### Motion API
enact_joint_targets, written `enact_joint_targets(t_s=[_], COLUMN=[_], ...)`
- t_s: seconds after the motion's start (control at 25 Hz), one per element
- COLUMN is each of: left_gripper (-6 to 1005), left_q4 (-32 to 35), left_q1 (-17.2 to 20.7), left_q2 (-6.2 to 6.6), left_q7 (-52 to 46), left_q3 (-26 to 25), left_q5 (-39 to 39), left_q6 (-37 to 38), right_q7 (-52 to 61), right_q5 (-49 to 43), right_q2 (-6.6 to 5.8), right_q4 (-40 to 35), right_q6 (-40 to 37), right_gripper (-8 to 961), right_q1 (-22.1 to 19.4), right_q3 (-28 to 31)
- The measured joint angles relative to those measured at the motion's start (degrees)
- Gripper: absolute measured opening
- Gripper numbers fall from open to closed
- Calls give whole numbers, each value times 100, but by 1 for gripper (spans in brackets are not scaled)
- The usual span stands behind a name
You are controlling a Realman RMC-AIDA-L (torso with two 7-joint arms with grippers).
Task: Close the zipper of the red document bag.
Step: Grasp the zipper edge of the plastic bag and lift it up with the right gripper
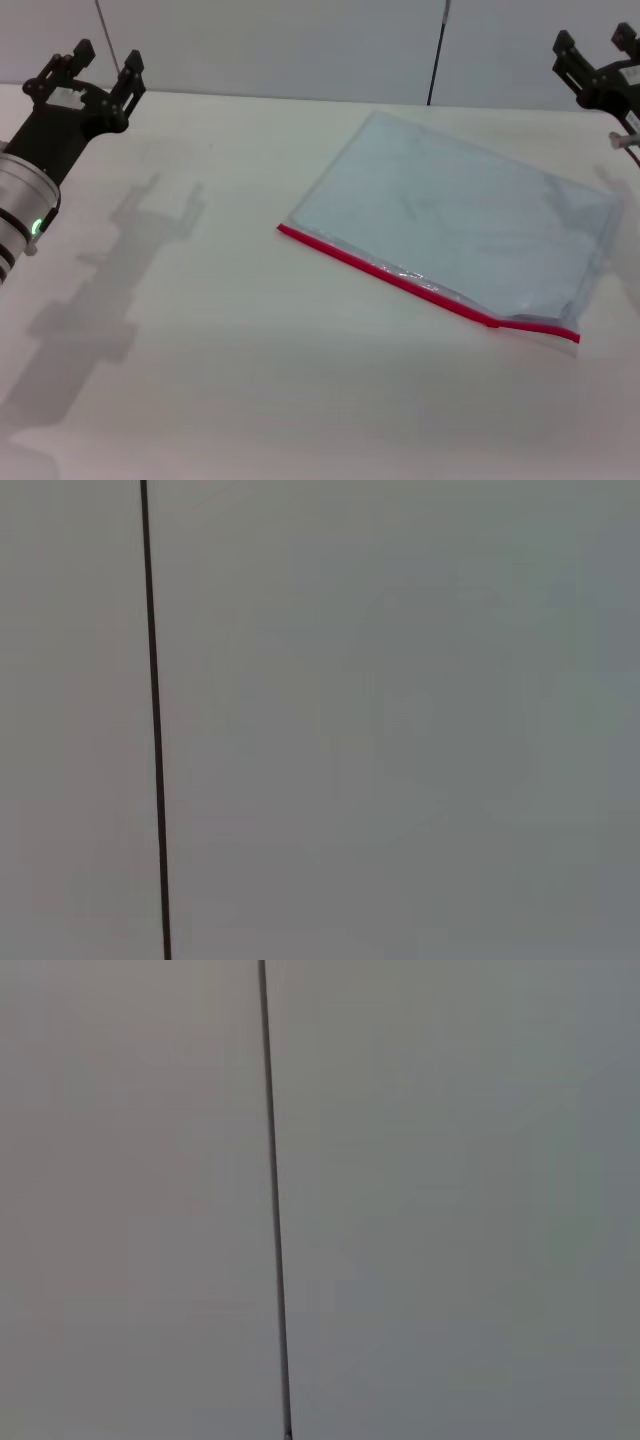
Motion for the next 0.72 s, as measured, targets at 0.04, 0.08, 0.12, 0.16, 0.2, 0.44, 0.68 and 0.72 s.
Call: enact_joint_targets(t_s=[0.04, 0.08, 0.12, 0.16, 0.2, 0.44, 0.68, 0.72], left_gripper=[615, 615, 615, 615, 615, 616, 615, 615], left_q4=[-6, -6, -10, -11, -11, -11, -10, -9], left_q1=[-2, -2, -4, -9, -11, -17, -17, -17], left_q2=[0, 0, 0, 0, 0, 0, 0, 0], left_q7=[0, 0, 0, 0, 0, 0, 0, 0], left_q3=[0, 0, 0, 0, 1, 7, 31, 35], left_q5=[1, 1, 1, 4, 6, 14, 24, 24], left_q6=[2, 2, 4, 7, 7, 7, 7, 12], right_q7=[0, 0, 0, 1, 0, 1, 1, 0], right_q5=[0, 0, -1, -1, -1, 0, 4, 5], right_q2=[0, 0, 0, 0, 0, 0, 0, 0], right_q4=[11, 22, 23, 26, 27, 27, 43, 43], right_q6=[0, 2, 2, 2, 2, 3, 3, 6], right_gripper=[781, 781, 780, 780, 780, 779, 778, 777], right_q1=[2, 3, 4, 3, 3, 3, 1, 1], right_q3=[1, 4, 6, 8, 10, 29, 25, 19])
